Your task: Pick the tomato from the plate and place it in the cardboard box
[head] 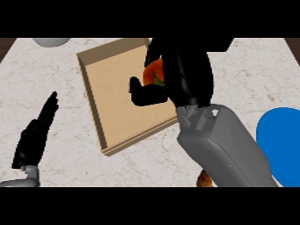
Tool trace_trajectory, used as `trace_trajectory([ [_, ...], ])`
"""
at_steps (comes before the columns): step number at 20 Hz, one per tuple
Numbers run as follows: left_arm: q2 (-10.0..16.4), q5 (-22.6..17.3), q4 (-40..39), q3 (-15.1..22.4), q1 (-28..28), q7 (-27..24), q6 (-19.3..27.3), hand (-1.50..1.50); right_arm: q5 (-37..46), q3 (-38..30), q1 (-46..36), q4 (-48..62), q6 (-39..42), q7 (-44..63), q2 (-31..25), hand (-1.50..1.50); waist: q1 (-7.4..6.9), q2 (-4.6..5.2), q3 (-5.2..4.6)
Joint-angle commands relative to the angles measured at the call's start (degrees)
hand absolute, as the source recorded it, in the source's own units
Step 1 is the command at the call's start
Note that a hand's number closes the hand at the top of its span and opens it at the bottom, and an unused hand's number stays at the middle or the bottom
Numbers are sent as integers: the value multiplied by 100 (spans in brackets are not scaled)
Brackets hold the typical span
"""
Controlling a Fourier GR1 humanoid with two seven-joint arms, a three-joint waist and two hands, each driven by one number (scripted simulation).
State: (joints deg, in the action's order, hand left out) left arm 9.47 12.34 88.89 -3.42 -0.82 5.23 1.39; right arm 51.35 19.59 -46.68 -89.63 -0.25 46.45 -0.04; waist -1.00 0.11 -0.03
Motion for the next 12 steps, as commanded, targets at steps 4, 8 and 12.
trace_trajectory([
  [4,-44,66,274,105,-29,291,-29,0,-660,-202,-1521,2422,-904,-99,4,150,-126,26,0],
  [8,-100,97,-152,91,-113,-86,0,0,-1206,147,-1909,3463,-1299,-334,4,150,-153,43,-4],
  [12,-102,95,-38,161,-185,-69,-67,0,-1688,246,-2361,4572,-1536,-532,4,150,-275,73,-6],
])
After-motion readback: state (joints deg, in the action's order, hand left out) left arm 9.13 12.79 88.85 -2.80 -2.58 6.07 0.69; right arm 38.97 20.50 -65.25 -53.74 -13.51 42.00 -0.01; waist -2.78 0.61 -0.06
